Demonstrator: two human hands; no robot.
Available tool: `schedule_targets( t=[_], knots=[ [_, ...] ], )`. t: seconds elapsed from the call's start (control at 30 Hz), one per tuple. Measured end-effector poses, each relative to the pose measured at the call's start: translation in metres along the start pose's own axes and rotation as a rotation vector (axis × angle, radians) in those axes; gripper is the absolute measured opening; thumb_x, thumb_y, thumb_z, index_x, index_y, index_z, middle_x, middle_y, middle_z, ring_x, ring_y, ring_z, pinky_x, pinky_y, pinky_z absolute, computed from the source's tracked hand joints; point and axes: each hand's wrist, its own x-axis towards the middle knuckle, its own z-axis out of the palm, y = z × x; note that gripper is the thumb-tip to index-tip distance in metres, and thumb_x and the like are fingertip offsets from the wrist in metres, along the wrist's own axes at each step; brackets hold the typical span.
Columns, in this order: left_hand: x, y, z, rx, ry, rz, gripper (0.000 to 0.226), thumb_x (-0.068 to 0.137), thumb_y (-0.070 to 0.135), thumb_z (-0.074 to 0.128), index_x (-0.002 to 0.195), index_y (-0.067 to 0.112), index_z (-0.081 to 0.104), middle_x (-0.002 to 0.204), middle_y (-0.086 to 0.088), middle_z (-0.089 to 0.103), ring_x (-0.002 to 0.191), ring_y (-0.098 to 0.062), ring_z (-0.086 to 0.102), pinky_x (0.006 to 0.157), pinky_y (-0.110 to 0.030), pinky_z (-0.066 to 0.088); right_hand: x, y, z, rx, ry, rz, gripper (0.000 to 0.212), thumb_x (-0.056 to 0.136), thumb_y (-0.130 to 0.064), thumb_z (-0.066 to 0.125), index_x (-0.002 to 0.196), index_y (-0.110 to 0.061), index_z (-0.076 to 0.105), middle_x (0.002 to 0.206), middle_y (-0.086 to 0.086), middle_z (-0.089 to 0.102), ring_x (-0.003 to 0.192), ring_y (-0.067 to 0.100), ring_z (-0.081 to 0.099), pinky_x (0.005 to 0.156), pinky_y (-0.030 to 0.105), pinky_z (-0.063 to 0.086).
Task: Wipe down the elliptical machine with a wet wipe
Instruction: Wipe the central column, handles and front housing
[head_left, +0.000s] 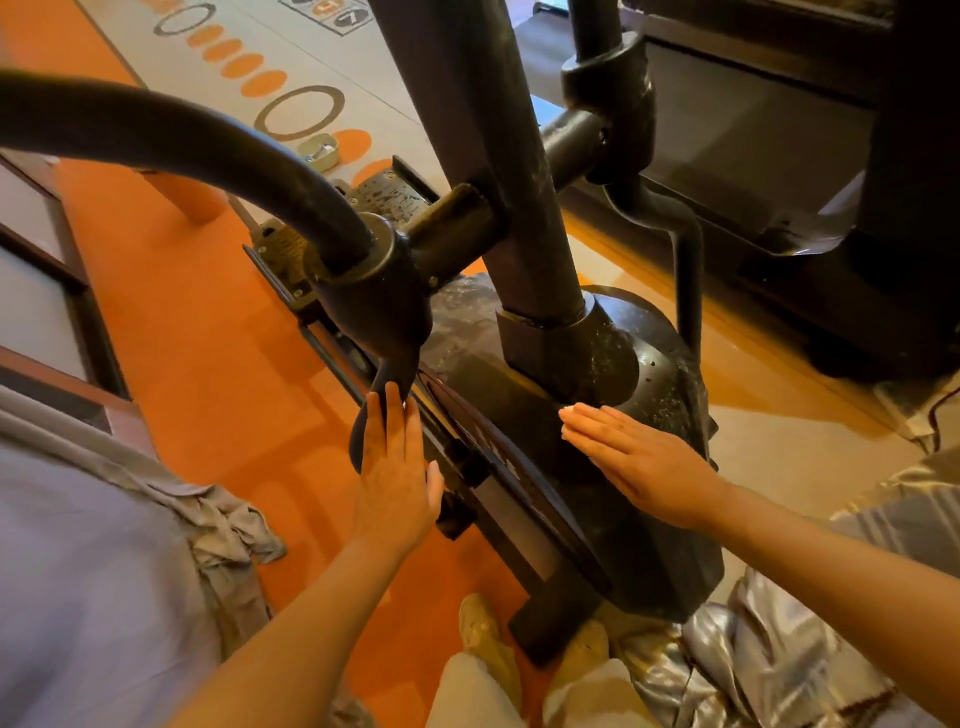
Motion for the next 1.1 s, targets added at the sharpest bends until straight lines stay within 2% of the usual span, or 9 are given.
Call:
schedule_targets(
  t=[0.1,0.2,0.4,0.5,0.63,0.73,0.87,0.97,1.1],
  knots=[
    [0.000,-0.004,0.000,-0.038,-0.022,-0.005,0.089,0.085,0.020,0.072,0.153,0.007,0.015,0.164,-0.017,-0.001,0.150,-0.039,-0.003,0.112,-0.062,0.032,0.009,0.005,-0.005,-0.013,-0.010,-0.057,0.070,0.080,0.005,0.070,0.144,-0.014,0.046,0.153,0.003,0.038,0.143,0.018,0.031,0.115,0.037,0.025],
    [-0.001,-0.014,0.001,-0.062,-0.045,0.022,0.088,0.087,0.021,0.071,0.153,0.013,0.013,0.164,-0.014,-0.001,0.152,-0.036,-0.003,0.113,-0.060,0.031,0.017,0.007,-0.010,-0.077,-0.020,-0.122,0.076,0.072,0.011,0.075,0.140,-0.010,0.049,0.149,0.008,0.044,0.139,0.022,0.038,0.114,0.038,0.027],
    [0.002,-0.024,0.004,-0.010,-0.011,0.077,0.085,0.082,0.024,0.077,0.150,0.002,0.032,0.163,-0.010,0.002,0.151,-0.036,0.006,0.113,-0.058,0.034,0.060,0.014,-0.041,-0.324,0.035,-0.161,0.057,0.084,-0.001,0.055,0.140,-0.003,0.047,0.150,0.015,0.040,0.141,0.031,0.034,0.119,0.044,0.025],
    [0.001,-0.026,0.006,-0.011,0.031,0.114,0.085,0.079,0.024,0.079,0.148,0.002,0.034,0.162,-0.008,0.004,0.150,-0.035,0.008,0.111,-0.060,0.034,0.065,0.004,-0.033,-0.435,-0.152,-0.022,0.051,0.101,-0.026,0.035,0.149,-0.007,0.029,0.158,0.010,0.028,0.147,0.027,0.019,0.119,0.041,0.012],
    [0.002,-0.030,0.009,-0.034,0.089,0.142,0.082,0.086,0.025,0.068,0.151,0.008,0.021,0.165,-0.003,-0.015,0.152,-0.026,-0.011,0.117,-0.053,0.024,0.068,-0.018,-0.021,-0.448,-0.399,0.122,0.081,0.099,-0.063,0.013,0.149,0.000,0.028,0.156,0.015,0.029,0.146,0.027,0.022,0.117,0.040,0.012],
    [0.003,-0.035,0.009,-0.027,0.104,0.178,0.077,0.085,0.031,0.056,0.150,0.008,0.021,0.164,-0.002,-0.018,0.151,-0.023,-0.015,0.121,-0.040,0.006,0.094,-0.024,-0.023,-0.579,-0.432,0.143,0.087,0.096,-0.065,0.011,0.144,0.003,0.036,0.150,0.017,0.039,0.143,0.029,0.031,0.118,0.038,0.001],
    [0.005,-0.039,0.005,0.001,0.095,0.176,0.081,0.083,0.031,0.057,0.151,0.005,0.020,0.163,-0.006,0.006,0.152,-0.021,-0.014,0.121,-0.034,-0.002,0.147,-0.026,-0.031,-0.740,-0.393,0.225,0.085,0.097,-0.063,0.013,0.148,0.002,-0.006,0.162,0.016,0.001,0.150,0.027,-0.001,0.108,0.036,-0.031],
    [0.006,-0.042,0.003,0.005,0.105,0.193,0.082,0.083,0.030,0.058,0.151,0.005,0.022,0.161,-0.005,0.009,0.152,-0.020,-0.011,0.121,-0.031,-0.004,0.173,-0.034,-0.033,-0.832,-0.448,0.300,0.085,0.100,-0.061,0.012,0.149,0.003,-0.013,0.161,0.017,-0.012,0.149,0.029,-0.012,0.107,0.038,-0.025],
    [0.007,-0.045,-0.001,0.025,0.139,0.223,0.079,0.081,0.029,0.059,0.149,0.005,0.025,0.160,-0.008,0.014,0.152,-0.019,-0.012,0.121,-0.031,-0.004,0.168,-0.037,-0.034,-0.770,-0.434,0.298,0.085,0.100,-0.060,0.015,0.149,0.005,-0.010,0.161,0.020,-0.007,0.149,0.032,-0.009,0.109,0.038,-0.020]
  ],
)
